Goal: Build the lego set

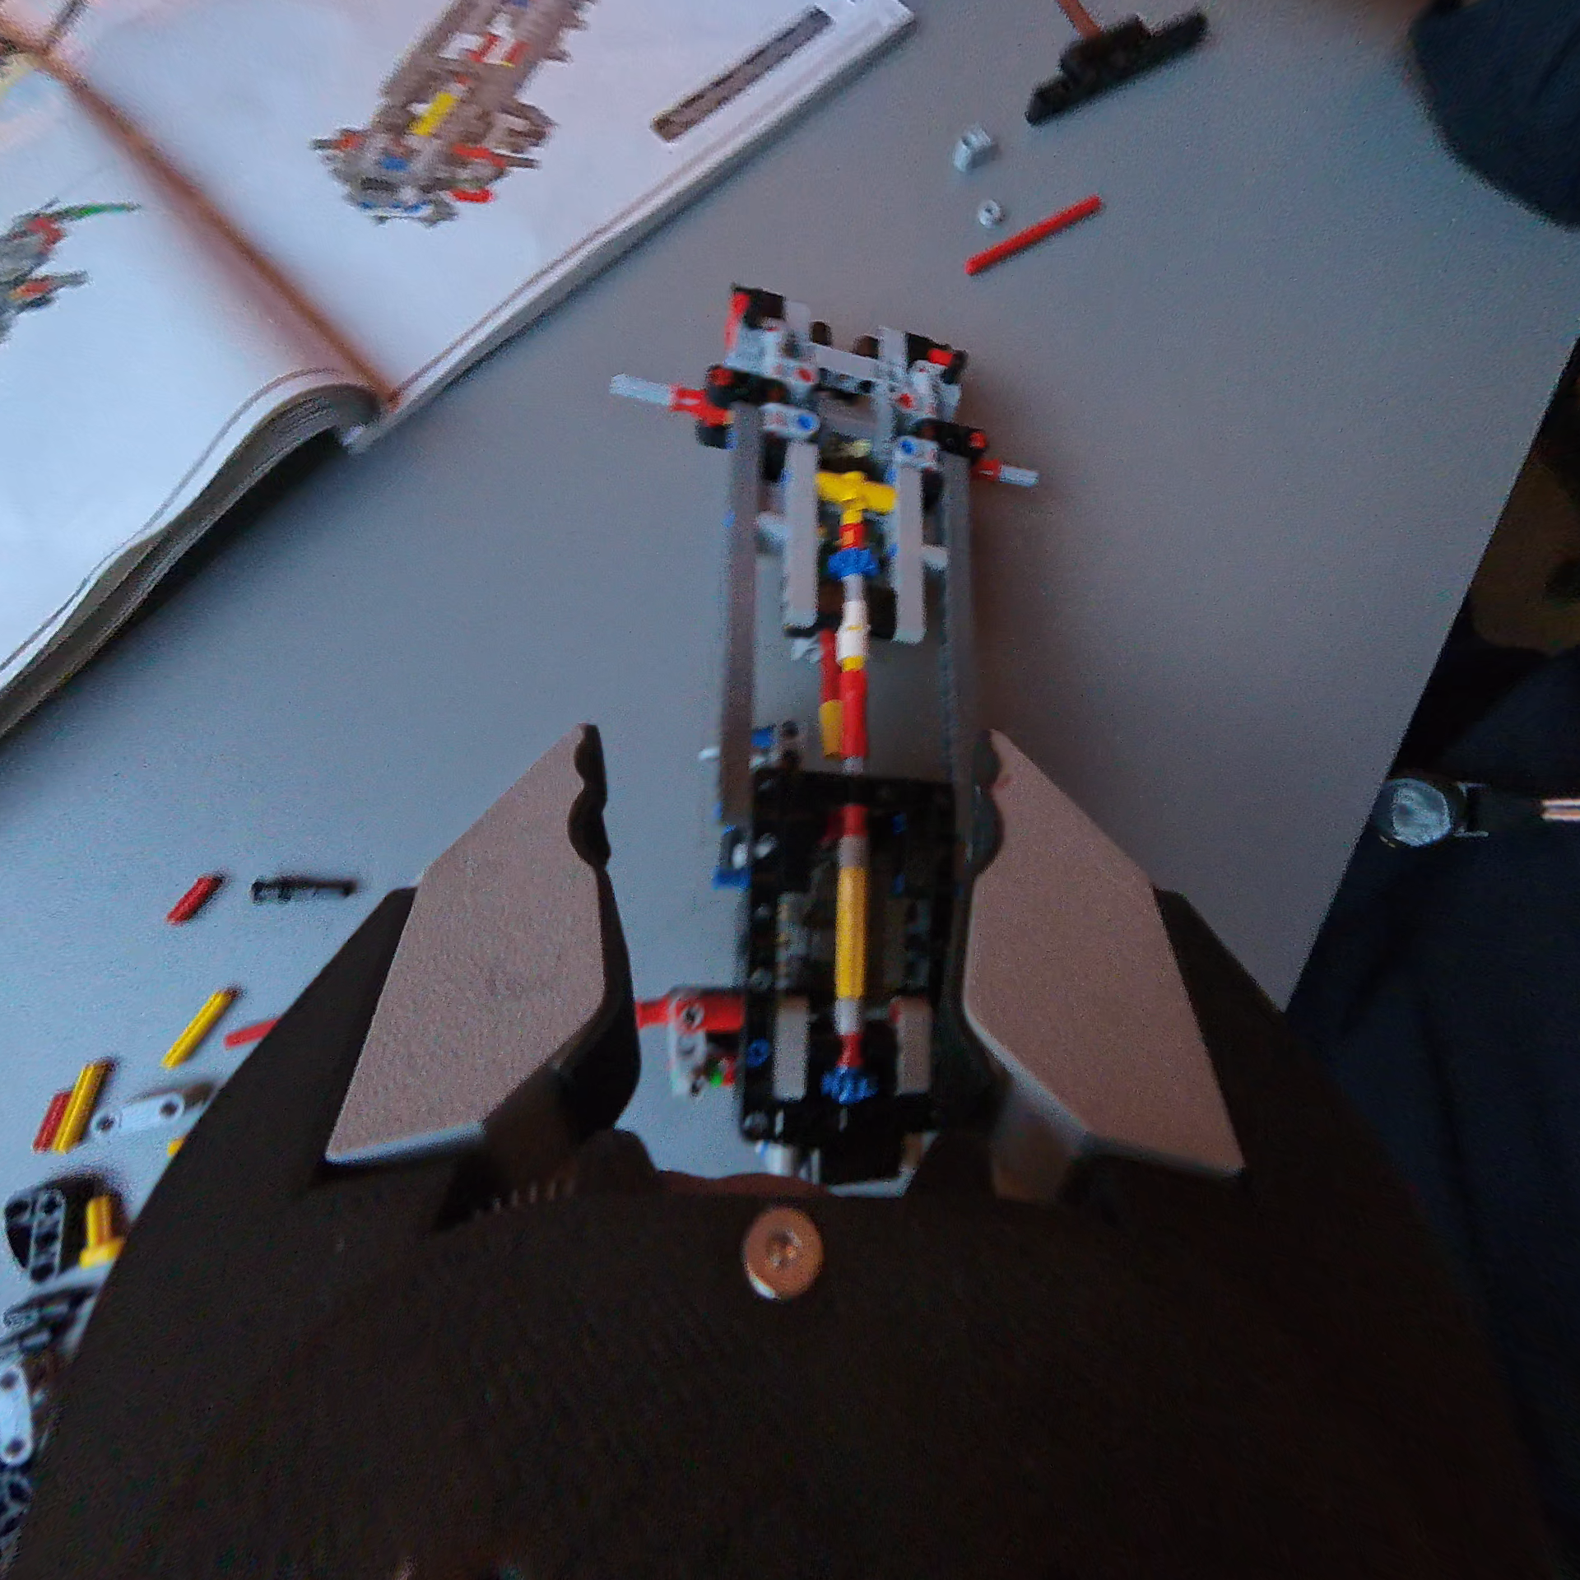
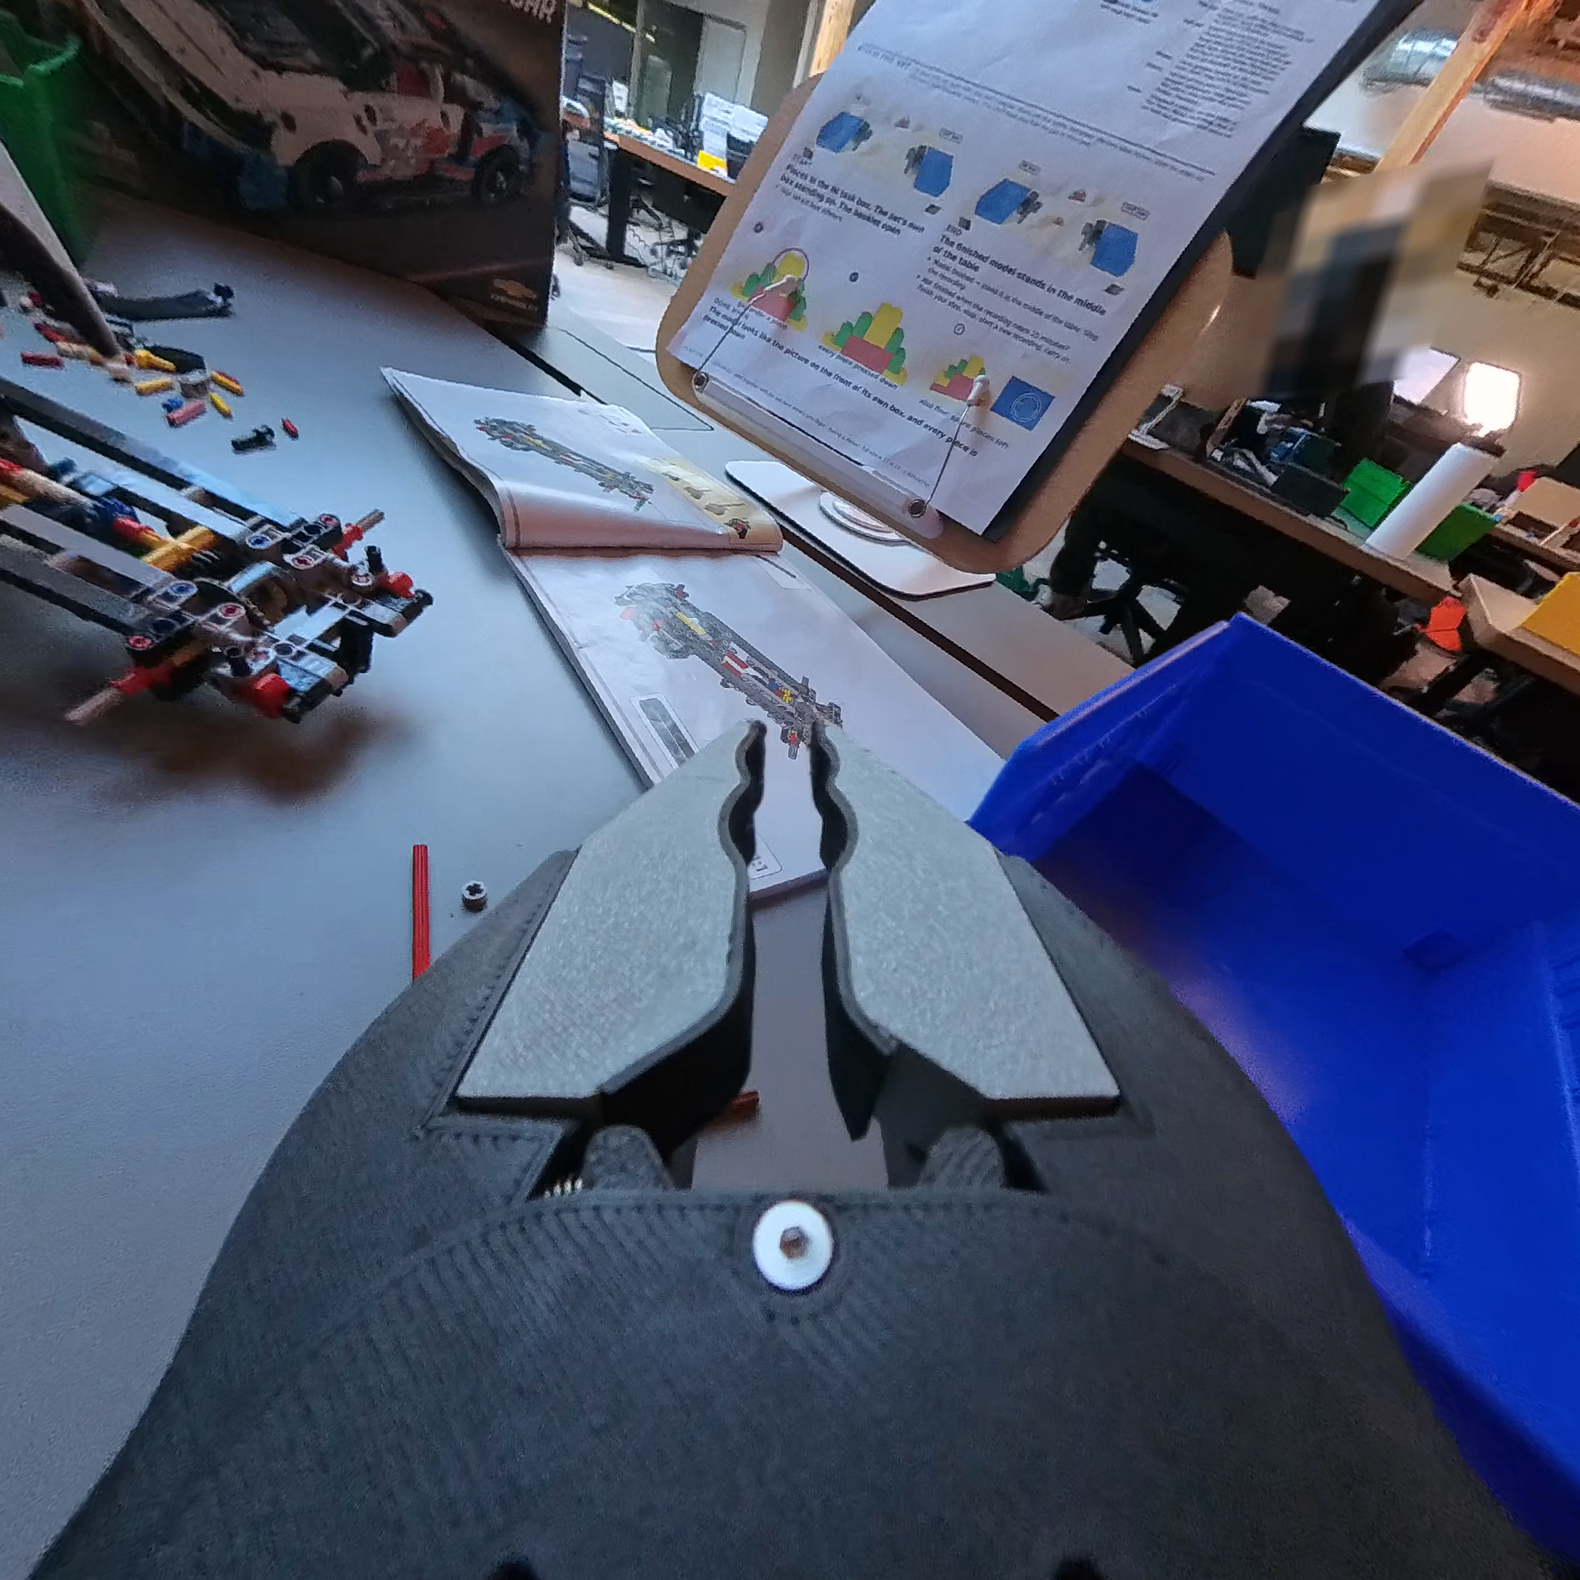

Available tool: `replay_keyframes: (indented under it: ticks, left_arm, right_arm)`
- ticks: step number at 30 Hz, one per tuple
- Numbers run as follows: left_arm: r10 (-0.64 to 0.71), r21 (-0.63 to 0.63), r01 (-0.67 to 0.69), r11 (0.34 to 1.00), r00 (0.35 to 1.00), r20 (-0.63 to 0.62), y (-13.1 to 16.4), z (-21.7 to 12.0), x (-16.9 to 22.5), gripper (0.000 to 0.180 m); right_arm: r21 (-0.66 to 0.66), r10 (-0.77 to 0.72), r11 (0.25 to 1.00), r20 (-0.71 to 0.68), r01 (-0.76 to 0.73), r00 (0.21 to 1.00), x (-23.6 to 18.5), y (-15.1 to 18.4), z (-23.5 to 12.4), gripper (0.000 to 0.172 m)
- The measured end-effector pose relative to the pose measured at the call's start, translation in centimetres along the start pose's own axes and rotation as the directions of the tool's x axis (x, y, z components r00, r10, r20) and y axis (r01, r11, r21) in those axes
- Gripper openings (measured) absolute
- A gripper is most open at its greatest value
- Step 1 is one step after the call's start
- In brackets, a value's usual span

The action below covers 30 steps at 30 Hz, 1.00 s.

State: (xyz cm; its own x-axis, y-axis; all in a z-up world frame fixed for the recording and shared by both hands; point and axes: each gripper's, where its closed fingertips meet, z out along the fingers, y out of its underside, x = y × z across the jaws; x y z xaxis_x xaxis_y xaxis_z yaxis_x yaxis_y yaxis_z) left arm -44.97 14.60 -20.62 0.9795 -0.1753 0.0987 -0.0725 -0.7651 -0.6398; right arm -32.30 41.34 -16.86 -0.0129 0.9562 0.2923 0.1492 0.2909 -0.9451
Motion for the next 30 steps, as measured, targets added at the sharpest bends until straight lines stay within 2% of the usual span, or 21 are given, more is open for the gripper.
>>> replay_keyframes:
  ticks: [4, 8, 12, 16, 20, 23, 30]
  left_arm:
    - [-0.142, 0.127, 0.143, 0.981, 0.99, -0.017, 1.6, -1.7, -3.2, 0.082]
    - [-0.219, 0.207, 0.225, 0.952, 0.974, -0.054, 3.4, -2.5, -5.2, 0.082]
    - [-0.154, 0.297, 0.189, 0.936, 0.978, -0.14, 4.1, -2.6, -4.8, 0.082]
    - [-0.032, 0.435, 0.102, 0.895, 0.986, -0.165, 3.5, -2.3, -4.2, 0.079]
    - [-0.045, 0.51, 0.198, 0.837, 0.954, -0.295, 2.4, -3.3, -3.9, 0.075]
    - [-0.081, 0.536, 0.267, 0.801, 0.935, -0.344, 2.1, -4.0, -4.6, 0.074]
    - [-0.074, 0.531, 0.265, 0.805, 0.933, -0.353, 2.1, -3.9, -4.5, 0.075]
  right_arm:
    - [-0.055, 0.062, 0.997, 0.016, -0.061, 0.998, 0.5, 1.3, -0.3, 0.022]
    - [-0.072, 0.106, 0.992, 0.053, -0.102, 0.993, 0.3, 2.0, -1.5, 0.024]
    - [-0.1, 0.098, 0.991, 0.038, -0.093, 0.994, 0.5, 3.3, -2.8, 0.024]
    - [-0.119, 0.09, 0.989, 0.012, -0.088, 0.996, 1.0, 4.3, -3.0, 0.021]
    - [-0.145, 0.102, 0.985, 0.029, -0.097, 0.994, 1.0, 4.8, -2.1, 0.02]
    - [-0.152, 0.092, 0.985, 0.042, -0.085, 0.995, 0.8, 4.9, -1.7, 0.019]
    - [-0.174, 0.072, 0.983, 0.073, -0.058, 0.995, 0.4, 5.2, -1.4, 0.017]
